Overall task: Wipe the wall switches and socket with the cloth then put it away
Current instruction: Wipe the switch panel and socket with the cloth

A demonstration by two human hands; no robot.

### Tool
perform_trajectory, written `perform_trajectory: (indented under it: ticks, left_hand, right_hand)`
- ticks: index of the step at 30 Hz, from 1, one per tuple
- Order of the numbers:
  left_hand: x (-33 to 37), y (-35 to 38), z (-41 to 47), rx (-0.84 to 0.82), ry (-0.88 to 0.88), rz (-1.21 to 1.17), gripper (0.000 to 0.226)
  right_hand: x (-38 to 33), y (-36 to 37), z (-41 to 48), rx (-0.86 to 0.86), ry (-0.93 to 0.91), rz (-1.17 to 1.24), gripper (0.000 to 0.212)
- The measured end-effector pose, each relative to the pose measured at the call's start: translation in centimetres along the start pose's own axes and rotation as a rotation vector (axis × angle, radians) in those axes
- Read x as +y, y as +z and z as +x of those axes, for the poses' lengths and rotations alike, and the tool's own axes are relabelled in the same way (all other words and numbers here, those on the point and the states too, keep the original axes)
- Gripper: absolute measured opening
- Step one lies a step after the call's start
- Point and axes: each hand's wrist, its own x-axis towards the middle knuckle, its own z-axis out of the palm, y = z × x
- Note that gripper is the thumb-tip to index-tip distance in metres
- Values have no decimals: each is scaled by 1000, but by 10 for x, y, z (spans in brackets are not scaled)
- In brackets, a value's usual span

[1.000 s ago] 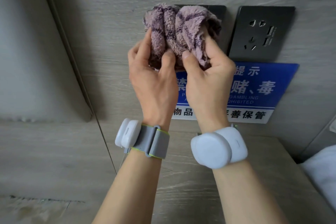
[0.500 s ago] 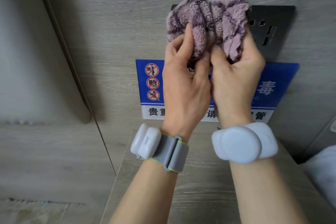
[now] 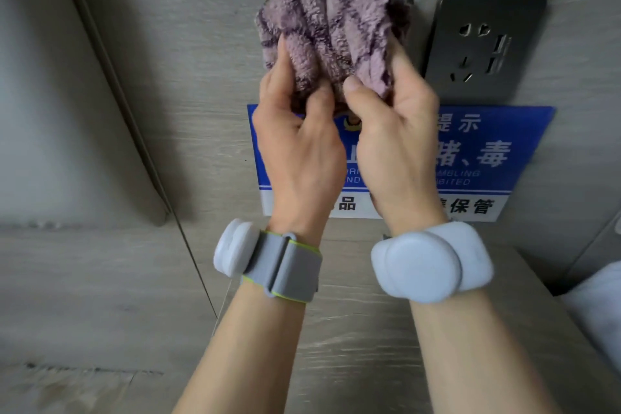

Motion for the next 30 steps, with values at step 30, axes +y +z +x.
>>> perform_trajectory:
  ticks: [30]
  left_hand:
    - [-5,1,1,-11,-140,-148,42]
  right_hand:
    - [8,3,0,86,-11,23,35]
